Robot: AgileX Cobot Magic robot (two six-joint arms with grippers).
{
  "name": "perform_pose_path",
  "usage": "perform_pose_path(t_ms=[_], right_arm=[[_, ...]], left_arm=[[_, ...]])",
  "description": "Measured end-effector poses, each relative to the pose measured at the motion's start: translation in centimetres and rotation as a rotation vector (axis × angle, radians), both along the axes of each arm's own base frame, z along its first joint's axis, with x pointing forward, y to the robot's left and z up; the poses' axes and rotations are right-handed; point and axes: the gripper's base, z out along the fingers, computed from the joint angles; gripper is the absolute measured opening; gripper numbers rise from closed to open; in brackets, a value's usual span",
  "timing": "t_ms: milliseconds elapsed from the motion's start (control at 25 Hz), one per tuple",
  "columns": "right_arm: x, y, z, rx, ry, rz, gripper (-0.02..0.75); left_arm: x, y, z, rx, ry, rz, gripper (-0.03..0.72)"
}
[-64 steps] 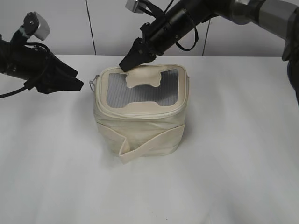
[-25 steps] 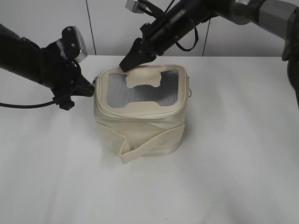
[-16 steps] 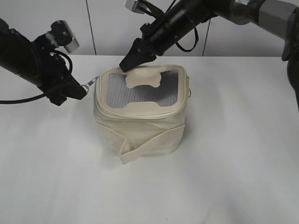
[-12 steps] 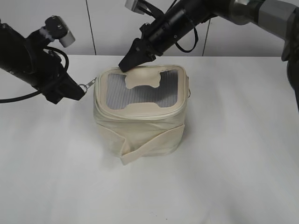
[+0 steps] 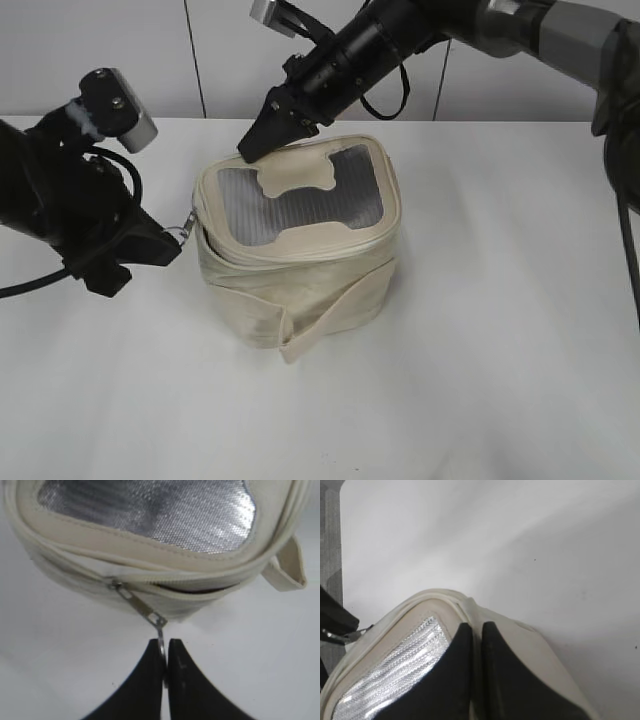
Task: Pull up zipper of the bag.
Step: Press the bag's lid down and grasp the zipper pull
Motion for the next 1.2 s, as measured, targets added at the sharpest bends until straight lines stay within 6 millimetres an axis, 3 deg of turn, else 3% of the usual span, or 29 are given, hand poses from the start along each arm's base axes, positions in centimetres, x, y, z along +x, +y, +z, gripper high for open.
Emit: perform_pose_path(t_ms=[320, 440, 560, 760, 1000, 1080, 1200], right_arm=[[-0.3, 0.4, -0.2, -0.008, 0.078, -0.05, 0.03], [-0.3, 0.4, -0.3, -0.014, 0.089, -0.059, 0.029], [0.0, -0.1, -0.3, -0.018, 0.123, -0.099, 0.027], [0.9, -1.5, -0.2, -0.016, 0.17, -0.173, 0.025], [1.0, -1.9, 0.2, -0.019, 0.099, -0.13, 0.033], [1.1, -1.9, 0.4, -0.01, 0.063, -0.104, 0.11], [1.3, -2.2, 0.7, 0.009, 0.011, -0.071, 0.351]], left_arm=[[-1.9, -2.2, 0.5, 0.0, -0.025, -0.046, -0.006], [-1.8, -1.8, 0.3, 0.059, -0.04, -0.011, -0.008], [-0.8, -0.3, 0.1, 0.097, -0.068, 0.072, -0.008], [2.6, 2.2, 0.8, 0.063, -0.084, 0.232, -0.008], [4.8, 1.7, 1.2, 0.058, -0.065, 0.223, -0.008], [4.7, 1.6, 1.0, 0.061, -0.05, 0.218, -0.008], [4.7, 1.6, 0.9, 0.063, -0.043, 0.215, -0.008]])
